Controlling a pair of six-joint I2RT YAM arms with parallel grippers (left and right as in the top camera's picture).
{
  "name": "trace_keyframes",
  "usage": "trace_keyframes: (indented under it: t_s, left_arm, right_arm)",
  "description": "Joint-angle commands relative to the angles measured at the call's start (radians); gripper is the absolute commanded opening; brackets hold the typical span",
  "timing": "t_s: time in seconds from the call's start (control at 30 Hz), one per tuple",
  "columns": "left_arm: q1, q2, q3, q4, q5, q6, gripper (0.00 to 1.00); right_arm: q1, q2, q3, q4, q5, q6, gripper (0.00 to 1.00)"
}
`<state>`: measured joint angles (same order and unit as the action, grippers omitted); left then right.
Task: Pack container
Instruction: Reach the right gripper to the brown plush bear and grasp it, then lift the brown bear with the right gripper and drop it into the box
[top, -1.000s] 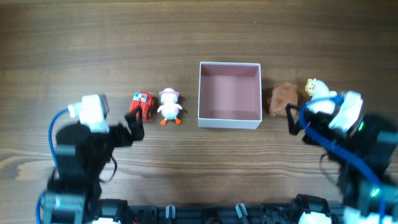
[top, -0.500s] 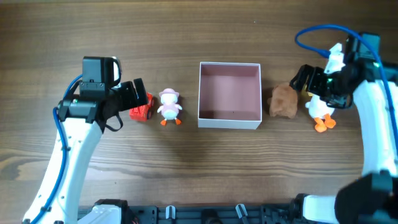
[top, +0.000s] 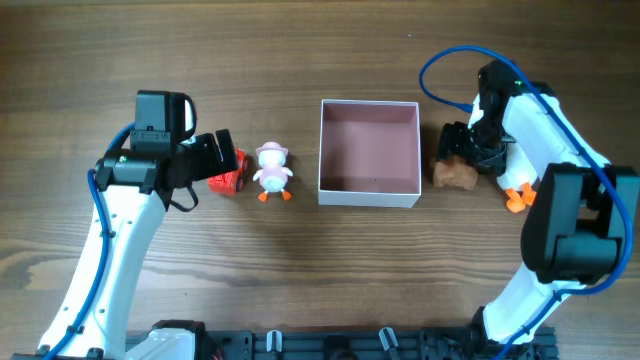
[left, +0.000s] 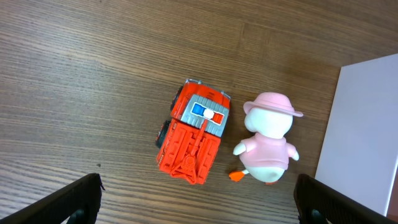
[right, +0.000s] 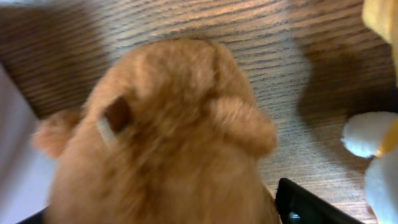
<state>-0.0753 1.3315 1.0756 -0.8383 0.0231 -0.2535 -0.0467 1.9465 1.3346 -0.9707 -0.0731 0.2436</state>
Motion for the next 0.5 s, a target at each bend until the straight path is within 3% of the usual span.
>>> trace_keyframes:
  t_s: [0.0, 0.1, 0.13, 0.33, 0.4, 0.47]
  left_arm:
    - [0.006, 0.006, 0.019, -0.001, -0.013, -0.013, 1.0]
    - [0.006, 0.006, 0.019, -0.001, -0.013, -0.013, 1.0]
    - [0.006, 0.006, 0.019, -0.001, -0.014, -0.013, 1.0]
    - [0.006, 0.006, 0.019, -0.001, -0.013, -0.013, 1.0]
    - [0.006, 0.006, 0.019, -0.001, -0.013, -0.013, 1.0]
    - [0.006, 0.006, 0.019, -0.001, -0.014, -0.013, 1.0]
  right_arm:
    - [0.002, 0.01, -0.004, 0.008, 0.035, 0.021, 0.58]
    - [0.002, 0.002, -0.003, 0.01, 0.036, 0.021, 0.15]
    - [0.002, -0.022, -0.003, 0.01, 0.036, 0.021, 0.09]
    - [0.086, -0.375, -0.003, 0.014, -0.059, 0.029, 0.04]
    - [0.187, -0.561, -0.003, 0.027, -0.116, 0.109, 0.04]
    - [0.279, -0.639, -0.003, 0.072, -0.134, 0.173, 0.04]
